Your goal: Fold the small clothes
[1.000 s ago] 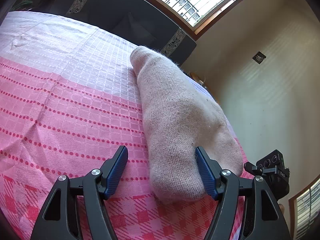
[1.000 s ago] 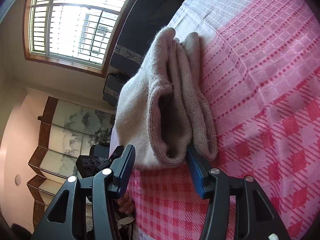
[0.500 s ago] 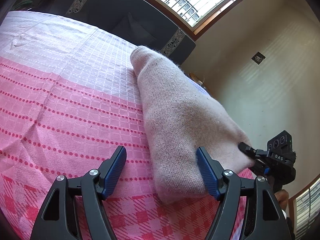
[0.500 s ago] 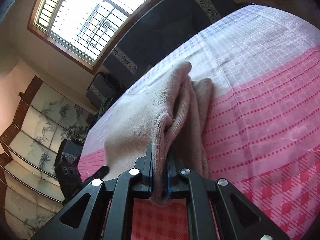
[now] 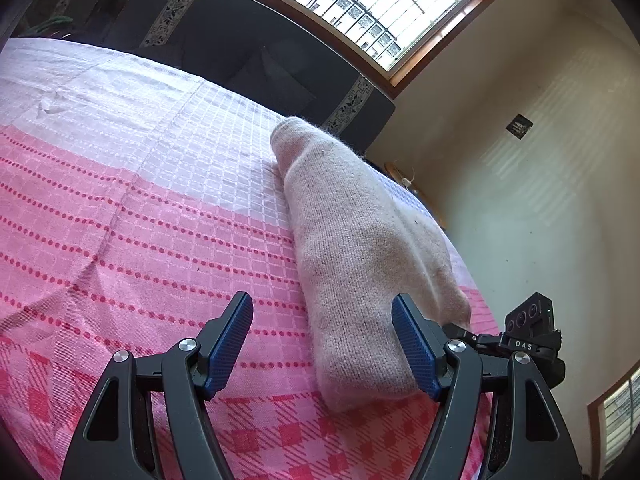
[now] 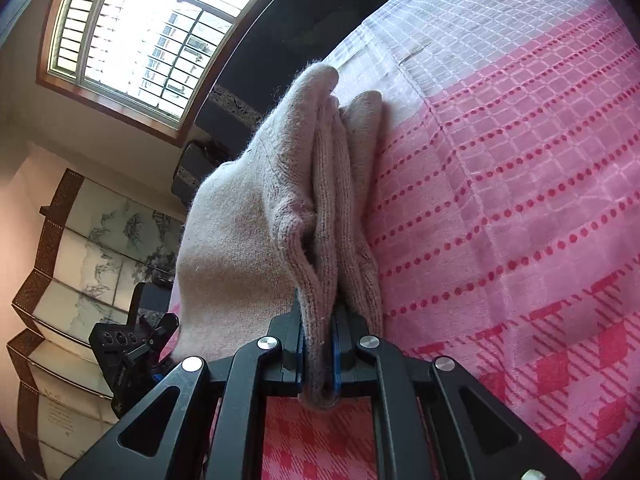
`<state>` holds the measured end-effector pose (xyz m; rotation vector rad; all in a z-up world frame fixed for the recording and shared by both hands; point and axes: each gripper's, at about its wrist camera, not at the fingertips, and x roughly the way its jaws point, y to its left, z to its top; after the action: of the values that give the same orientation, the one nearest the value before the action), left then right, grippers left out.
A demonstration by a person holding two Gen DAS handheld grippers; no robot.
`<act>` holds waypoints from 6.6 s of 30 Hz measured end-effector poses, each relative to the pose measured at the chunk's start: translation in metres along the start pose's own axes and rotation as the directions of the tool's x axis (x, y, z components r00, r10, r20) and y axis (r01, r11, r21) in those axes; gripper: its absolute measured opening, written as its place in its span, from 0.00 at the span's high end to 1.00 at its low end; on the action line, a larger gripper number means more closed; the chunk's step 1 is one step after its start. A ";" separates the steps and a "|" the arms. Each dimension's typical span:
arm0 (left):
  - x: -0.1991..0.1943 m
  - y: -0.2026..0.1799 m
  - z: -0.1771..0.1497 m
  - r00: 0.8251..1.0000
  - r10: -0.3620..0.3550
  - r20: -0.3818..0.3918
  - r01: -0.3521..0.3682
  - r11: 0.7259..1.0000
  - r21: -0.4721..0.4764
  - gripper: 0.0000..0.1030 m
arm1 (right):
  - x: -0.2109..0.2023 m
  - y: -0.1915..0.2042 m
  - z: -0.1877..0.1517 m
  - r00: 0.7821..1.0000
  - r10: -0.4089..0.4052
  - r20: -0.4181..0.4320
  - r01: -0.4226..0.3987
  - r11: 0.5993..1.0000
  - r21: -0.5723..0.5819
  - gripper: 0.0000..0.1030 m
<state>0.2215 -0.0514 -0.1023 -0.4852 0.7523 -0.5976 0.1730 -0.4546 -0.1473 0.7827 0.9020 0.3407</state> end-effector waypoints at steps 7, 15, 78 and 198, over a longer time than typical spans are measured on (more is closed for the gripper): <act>-0.003 -0.078 0.001 0.997 0.060 0.039 -0.070 0.945 0.319 0.30 | 0.003 -0.002 0.000 1.000 0.009 -0.005 -0.009 1.000 -0.004 0.92; 0.049 -0.085 -0.012 0.988 0.140 -0.071 -0.102 0.914 0.392 0.30 | 0.002 -0.005 -0.002 1.000 0.020 0.003 -0.020 1.000 0.004 0.92; 0.063 -0.105 0.033 0.892 0.442 0.090 -0.427 0.761 0.489 0.30 | -0.007 0.008 -0.012 0.998 -0.032 0.056 0.033 0.999 -0.017 0.83; -0.075 -0.013 -0.003 0.960 0.171 -0.222 -0.135 0.976 0.168 0.48 | 0.061 0.164 -0.093 0.993 0.028 -0.112 -0.057 0.963 -0.264 0.65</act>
<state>0.1717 -0.0127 -0.0602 -0.2144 0.9529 -0.5671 0.1426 -0.2656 -0.0974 0.5388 0.9184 0.5346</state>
